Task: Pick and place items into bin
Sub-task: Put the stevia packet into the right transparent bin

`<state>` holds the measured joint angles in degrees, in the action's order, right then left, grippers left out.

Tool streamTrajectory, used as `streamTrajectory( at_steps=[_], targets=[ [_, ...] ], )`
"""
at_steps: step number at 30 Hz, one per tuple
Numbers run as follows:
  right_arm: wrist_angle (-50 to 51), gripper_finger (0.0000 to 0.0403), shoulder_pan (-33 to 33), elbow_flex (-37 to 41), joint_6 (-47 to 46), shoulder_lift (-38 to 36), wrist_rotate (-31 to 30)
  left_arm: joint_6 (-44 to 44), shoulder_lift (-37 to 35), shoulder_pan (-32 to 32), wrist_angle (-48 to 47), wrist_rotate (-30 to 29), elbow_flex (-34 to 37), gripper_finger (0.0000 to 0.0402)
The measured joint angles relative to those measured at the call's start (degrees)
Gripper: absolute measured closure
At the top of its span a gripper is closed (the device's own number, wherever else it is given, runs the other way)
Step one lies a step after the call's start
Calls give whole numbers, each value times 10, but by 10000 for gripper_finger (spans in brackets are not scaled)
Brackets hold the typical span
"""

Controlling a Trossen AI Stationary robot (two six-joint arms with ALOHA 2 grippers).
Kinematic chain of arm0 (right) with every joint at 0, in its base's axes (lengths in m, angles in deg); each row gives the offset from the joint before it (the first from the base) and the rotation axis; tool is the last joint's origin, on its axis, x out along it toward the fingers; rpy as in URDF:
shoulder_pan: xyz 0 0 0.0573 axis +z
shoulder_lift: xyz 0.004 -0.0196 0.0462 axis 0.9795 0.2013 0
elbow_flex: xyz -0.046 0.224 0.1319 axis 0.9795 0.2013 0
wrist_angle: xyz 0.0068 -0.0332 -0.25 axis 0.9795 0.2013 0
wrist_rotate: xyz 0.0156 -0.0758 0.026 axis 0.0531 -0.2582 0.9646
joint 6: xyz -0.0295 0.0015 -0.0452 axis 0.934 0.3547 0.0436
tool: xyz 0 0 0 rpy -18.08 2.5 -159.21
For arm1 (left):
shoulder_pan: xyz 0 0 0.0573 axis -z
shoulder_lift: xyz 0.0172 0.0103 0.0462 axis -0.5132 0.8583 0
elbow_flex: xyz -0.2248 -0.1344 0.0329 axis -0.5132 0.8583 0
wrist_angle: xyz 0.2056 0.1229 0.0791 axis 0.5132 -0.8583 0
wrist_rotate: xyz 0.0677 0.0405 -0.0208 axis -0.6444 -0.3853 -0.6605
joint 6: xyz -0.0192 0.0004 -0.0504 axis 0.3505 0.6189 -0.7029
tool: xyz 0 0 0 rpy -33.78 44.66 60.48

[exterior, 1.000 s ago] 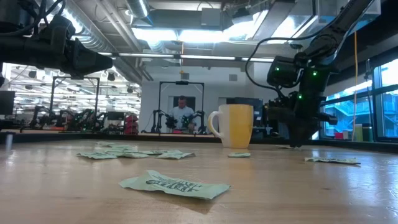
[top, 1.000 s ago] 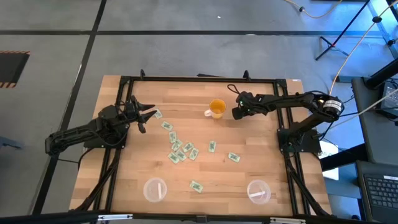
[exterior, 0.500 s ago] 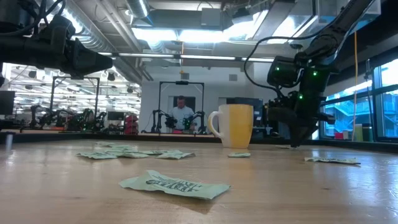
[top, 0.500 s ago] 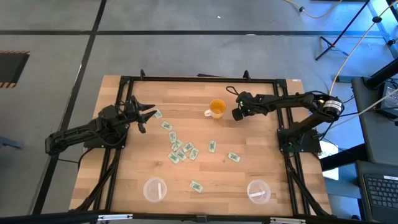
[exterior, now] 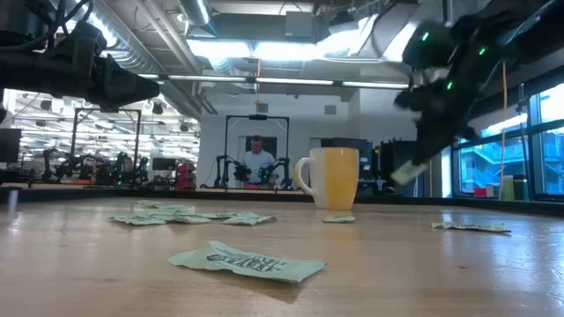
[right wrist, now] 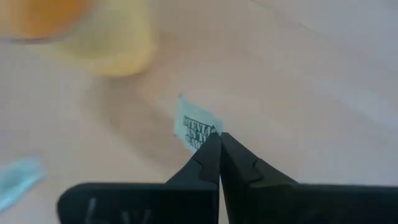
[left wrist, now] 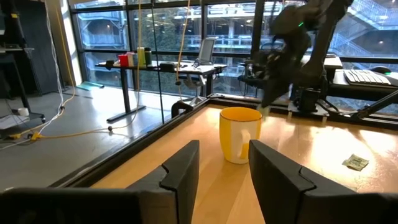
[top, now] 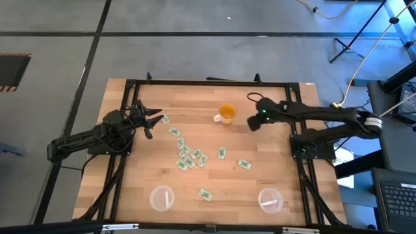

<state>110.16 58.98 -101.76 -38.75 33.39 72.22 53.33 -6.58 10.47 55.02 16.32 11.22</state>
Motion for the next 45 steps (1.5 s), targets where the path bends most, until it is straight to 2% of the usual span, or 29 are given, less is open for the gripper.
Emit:
streamTrajectory(
  at_steps=[7, 9, 12, 17, 21, 24, 30, 37, 41, 45],
  targets=[
    [10, 399, 98, -1, -33, -105, 225, 0, 0, 0, -1, -8, 0, 267],
    [19, 401, 136, -1, -65, -120, 267, 0, 0, 0, -1, -8, 0, 268],
    [34, 401, 202, -1, -128, -129, 293, 0, 0, 0, -1, -8, 0, 269],
    [32, 401, 323, -2, -296, -123, 293, 0, 0, 0, -1, -8, 0, 267],
    [33, 401, 423, -2, -464, -109, 261, 0, 0, 0, -1, -8, 0, 269],
    [31, 401, 491, -2, -581, -86, 260, 0, 0, 0, -3, -8, 0, 270],
    [14, 401, 592, -2, -762, -27, 259, 0, 0, 0, -4, -9, 0, 268],
    [-90, 402, 645, -3, -797, 55, 241, 0, 0, 0, -3, -9, 0, 268],
    [-61, 402, 654, -24, -782, 107, 231, 0, 0, 0, -3, -9, 0, 269],
    [-1, 402, 659, -97, -739, 153, 202, 0, 0, 0, -3, -9, 0, 269]
  ],
)
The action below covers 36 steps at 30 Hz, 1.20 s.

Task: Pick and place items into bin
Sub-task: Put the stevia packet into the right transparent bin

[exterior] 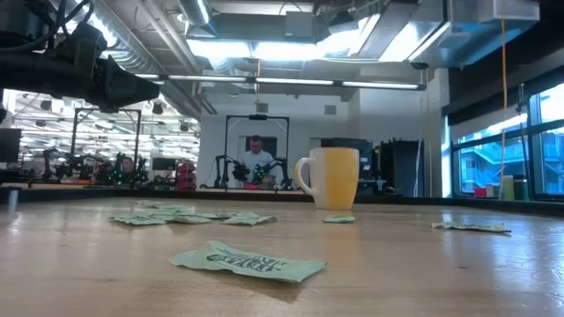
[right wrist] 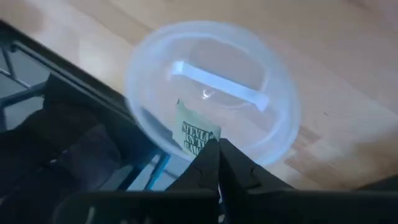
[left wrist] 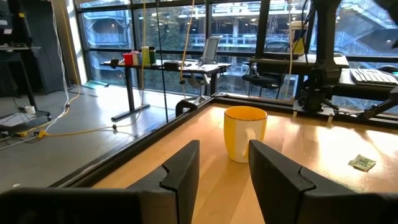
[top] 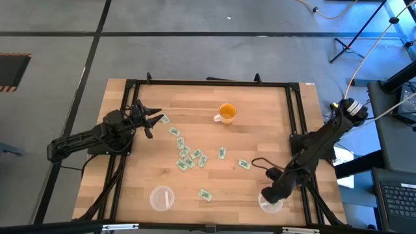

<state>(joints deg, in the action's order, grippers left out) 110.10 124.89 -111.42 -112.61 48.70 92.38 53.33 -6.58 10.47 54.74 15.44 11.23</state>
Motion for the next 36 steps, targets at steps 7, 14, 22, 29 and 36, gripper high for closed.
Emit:
streamTrajectory(
  at_steps=[7, 14, 22, 29, 36],
  targets=[
    [159, 402, 0, -123, 53, 93, -61, 0, 0, 0, 0, -5, 0, 269],
    [145, 401, -1, -143, 58, 150, -45, 0, 0, 0, 0, -12, 0, 268],
    [125, 387, -1, -143, 64, 153, -45, 0, 0, 0, 0, -14, 0, 268],
    [130, 385, -1, -143, 62, 153, -47, 0, 0, 0, 0, -14, 0, 270],
    [139, 384, -2, -143, 61, 153, -47, 0, 0, 0, 0, -14, 0, 268]
  ],
)
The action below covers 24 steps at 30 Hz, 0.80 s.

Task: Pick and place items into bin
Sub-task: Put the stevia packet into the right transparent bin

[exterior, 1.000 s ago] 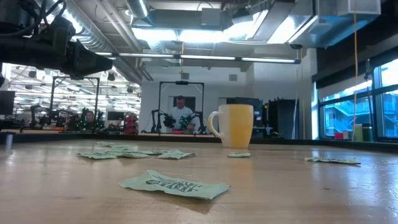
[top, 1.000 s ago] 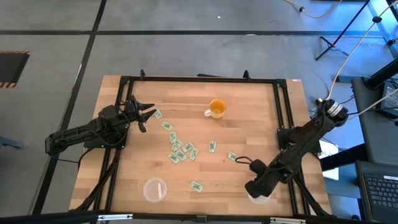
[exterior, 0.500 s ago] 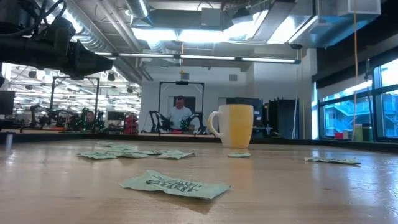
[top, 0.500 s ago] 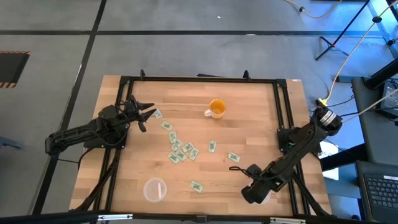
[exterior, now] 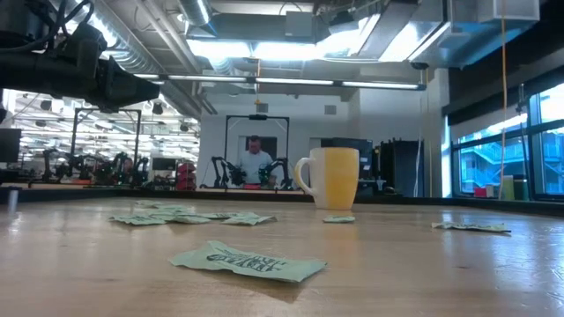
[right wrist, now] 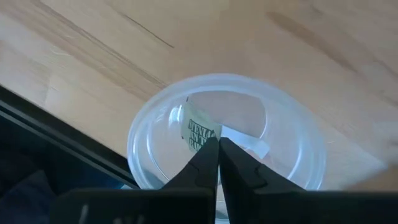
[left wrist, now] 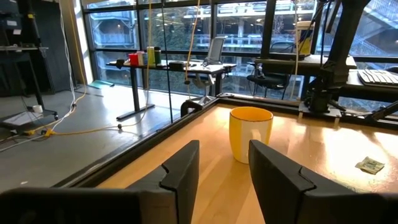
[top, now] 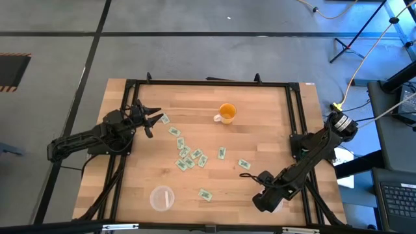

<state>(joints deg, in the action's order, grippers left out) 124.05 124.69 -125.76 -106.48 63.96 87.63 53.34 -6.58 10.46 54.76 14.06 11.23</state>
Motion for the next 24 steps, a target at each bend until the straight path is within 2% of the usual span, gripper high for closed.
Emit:
streamTrajectory(
  at_steps=[6, 13, 16, 20, 24],
  targets=[
    [3, 373, 0, 0, -11, 0, 0, 0, 0, 0, 0, 0, 0, 268],
    [5, 308, 0, 0, -14, 0, 2, 0, 0, 0, 0, 0, 0, 270],
    [8, 286, 0, -1, -29, 0, 22, 0, 0, 0, 0, 0, 0, 269],
    [108, 276, -6, -43, -58, -1, 39, 0, 0, 0, 0, 0, 0, 268],
    [232, 275, -17, -104, -58, -1, -31, 0, 0, 0, 0, 0, 0, 270]
  ],
)
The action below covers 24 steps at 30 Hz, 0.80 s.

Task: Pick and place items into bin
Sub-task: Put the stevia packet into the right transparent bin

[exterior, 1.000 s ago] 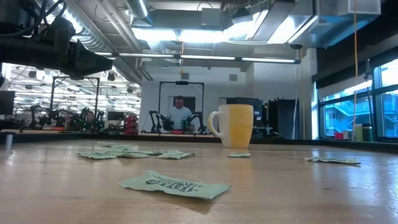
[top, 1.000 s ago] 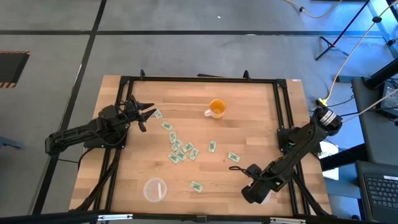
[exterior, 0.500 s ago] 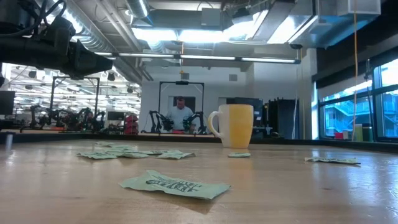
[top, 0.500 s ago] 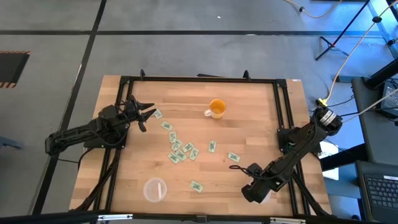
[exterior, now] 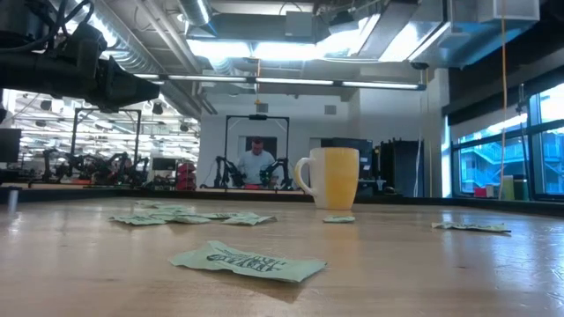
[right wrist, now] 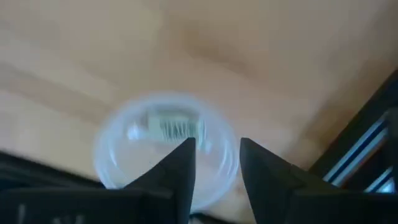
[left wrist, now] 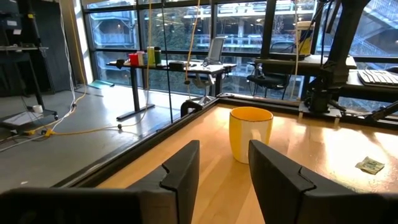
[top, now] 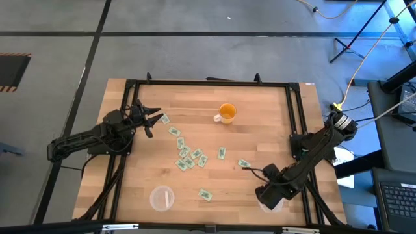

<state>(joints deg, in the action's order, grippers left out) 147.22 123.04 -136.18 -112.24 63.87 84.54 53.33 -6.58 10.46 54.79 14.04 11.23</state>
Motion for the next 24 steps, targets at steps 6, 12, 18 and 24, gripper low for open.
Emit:
streamTrajectory(
  at_steps=[6, 12, 18, 24],
  targets=[
    [34, 275, -21, -41, 50, 0, -162, 0, 0, 0, 0, 0, 0, 268],
    [22, 275, -91, 1, 48, 0, -178, 0, 0, 0, 0, 1, 0, 269],
    [-43, 275, -157, 62, 77, 0, -151, 0, 0, 0, 0, 2, 0, 269],
    [-158, 275, -187, 112, 125, 0, -150, 0, 0, 0, 0, 2, 0, 268]
  ],
)
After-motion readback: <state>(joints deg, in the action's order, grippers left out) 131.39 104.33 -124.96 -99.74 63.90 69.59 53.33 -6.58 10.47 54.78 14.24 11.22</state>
